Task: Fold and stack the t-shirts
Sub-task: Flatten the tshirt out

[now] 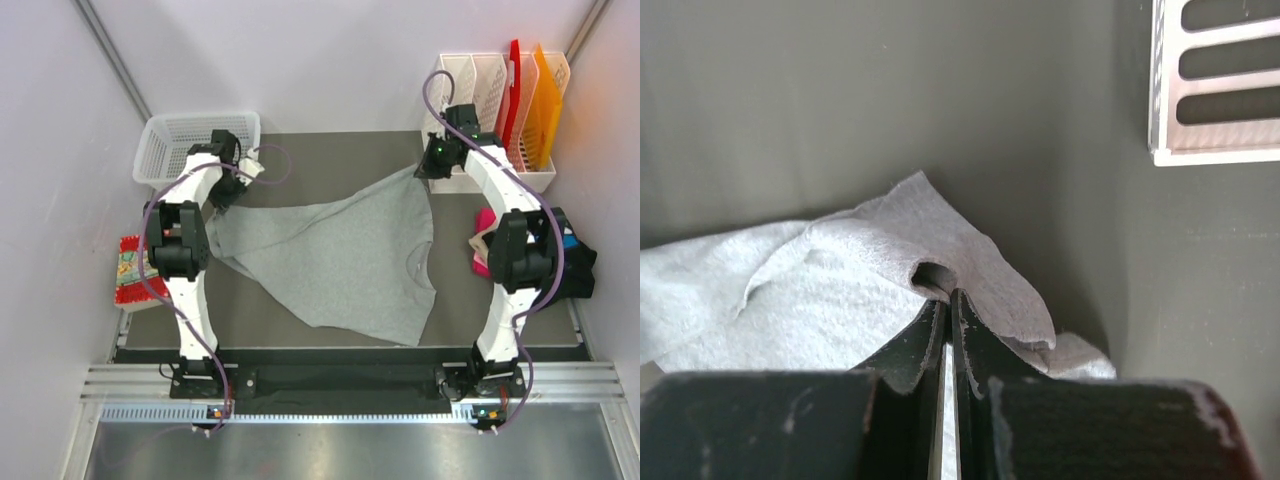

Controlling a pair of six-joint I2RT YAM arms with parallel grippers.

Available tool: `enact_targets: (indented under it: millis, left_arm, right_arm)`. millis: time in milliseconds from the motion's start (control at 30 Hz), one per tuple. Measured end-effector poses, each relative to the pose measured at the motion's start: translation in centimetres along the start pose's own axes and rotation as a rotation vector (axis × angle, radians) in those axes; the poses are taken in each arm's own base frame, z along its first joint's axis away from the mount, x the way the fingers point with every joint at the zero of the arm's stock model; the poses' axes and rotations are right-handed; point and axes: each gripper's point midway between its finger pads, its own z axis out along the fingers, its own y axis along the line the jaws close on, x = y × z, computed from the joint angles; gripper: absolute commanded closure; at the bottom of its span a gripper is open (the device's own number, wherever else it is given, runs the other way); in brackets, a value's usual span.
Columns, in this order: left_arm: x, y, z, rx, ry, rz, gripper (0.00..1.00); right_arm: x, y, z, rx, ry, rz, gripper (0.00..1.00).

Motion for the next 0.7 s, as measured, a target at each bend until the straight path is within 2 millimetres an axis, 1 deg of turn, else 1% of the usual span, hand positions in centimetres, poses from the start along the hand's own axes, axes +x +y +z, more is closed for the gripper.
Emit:
enact_targets:
  millis: [33,100,133,167,200,233,267,367,433,467,500,567,600,633,700]
  left_arm:
    - [0.1,0.0,0.0,-0.001,0.003,-0.001,0.4]
    - [0.3,-0.1,-0.2,-0.001,0.011,-0.009,0.35]
    - [0.4,0.0,-0.4,-0.003,0.011,-0.01,0.26]
    - [0.5,0.0,-0.8,-0.006,0.009,-0.014,0.21]
    - [0.5,0.1,-1.4,-0.01,0.004,-0.014,0.2]
    - [0.6,0.3,-2.7,-0.022,-0.011,-0.019,0.2]
    - [0.6,0.5,-3.3,-0.028,-0.019,-0.018,0.19]
    - [0.4,0.5,-7.1,-0.045,-0.081,-0.014,0.2]
    - [0.5,0.2,-9.7,-0.054,-0.127,-0.009,0.25]
    - [0.8,-0.3,-10.7,-0.052,-0.144,-0.006,0.26]
    - [1.3,-1.1,-11.4,-0.039,-0.15,0.0,0.31]
    - [2.5,-2.9,-11.6,0.001,-0.139,0.014,0.35]
    - [3.3,-4.0,-11.1,0.028,-0.122,0.022,0.37]
    - [4.4,-5.4,-10.1,0.071,-0.086,0.03,0.41]
    - [6.3,-7.7,-8.1,0.145,-0.015,0.043,0.43]
  right_arm:
    - [0.2,-0.1,0.1,0.001,0.005,0.0,1.0]
    - [0.5,-0.1,0.3,0.001,0.014,-0.001,1.0]
    - [0.7,-0.1,0.5,0.0,0.02,-0.001,1.0]
    - [0.8,-0.1,0.6,-0.002,0.024,-0.002,1.0]
    - [0.9,-0.1,0.9,-0.002,0.028,-0.003,1.0]
    - [1.1,-0.1,1.1,-0.001,0.035,-0.002,1.0]
    - [1.3,-0.2,1.3,0.0,0.042,-0.002,1.0]
    - [1.8,-0.2,1.8,-0.001,0.057,-0.003,1.0]
    - [1.9,-0.2,2.0,-0.001,0.062,-0.008,1.0]
    - [1.9,-0.2,2.0,-0.001,0.063,-0.009,1.0]
    - [2.0,-0.1,2.0,-0.001,0.063,-0.01,1.0]
    - [2.0,-0.1,2.0,-0.002,0.063,-0.012,1.0]
    - [2.0,0.0,2.1,-0.003,0.064,-0.013,1.0]
    - [2.1,0.1,2.1,-0.003,0.065,-0.014,1.0]
    - [2.1,0.1,2.1,-0.004,0.065,-0.014,1.0]
